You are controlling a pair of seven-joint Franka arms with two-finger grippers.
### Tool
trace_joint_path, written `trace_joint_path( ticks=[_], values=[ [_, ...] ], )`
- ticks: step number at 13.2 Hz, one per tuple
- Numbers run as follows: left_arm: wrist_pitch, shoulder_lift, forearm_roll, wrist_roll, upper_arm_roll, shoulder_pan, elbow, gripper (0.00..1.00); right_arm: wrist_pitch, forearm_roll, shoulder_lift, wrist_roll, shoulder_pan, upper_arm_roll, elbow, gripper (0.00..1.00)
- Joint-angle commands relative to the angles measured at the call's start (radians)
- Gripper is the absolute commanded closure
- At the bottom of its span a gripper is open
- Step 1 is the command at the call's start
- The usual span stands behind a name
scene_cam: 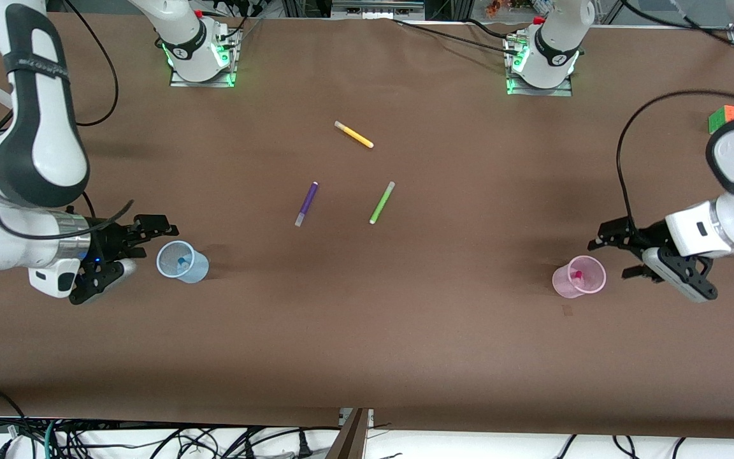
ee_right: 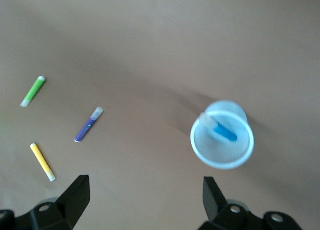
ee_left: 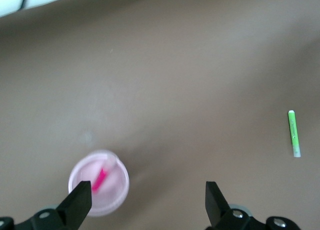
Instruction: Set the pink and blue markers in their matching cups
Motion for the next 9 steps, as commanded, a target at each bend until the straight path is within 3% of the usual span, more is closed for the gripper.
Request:
trace_joint_path(
  ticks=[1,3,5,9],
  values=[
    [-0.230,-0.032,0.189,-0.320,0.011,-0.099,0.152,0.00,-0.098,-0.061,-0.022,0.297,0.027,-0.003,0.060,0.00],
    [-0.388,-0.030,0.321,-0.491,0.011,-0.194,0.255,0.00,-0.137,-0.067,-0.046,0.405,0.039,-0.003,0.080,0.00],
    [-0.483,-0.030,0.317,-0.643,0.011,-0.227,0.288,0.00,-0.164,-0.108,-0.060,0.405,0.041,-0.003,0.080,0.00],
    [-0.514,-0.047,0.320,-0.699,-0.019,-0.228,0.276,0.00,-0.209,-0.141,-0.150,0.396,0.015,-0.009,0.096,0.00]
  ],
)
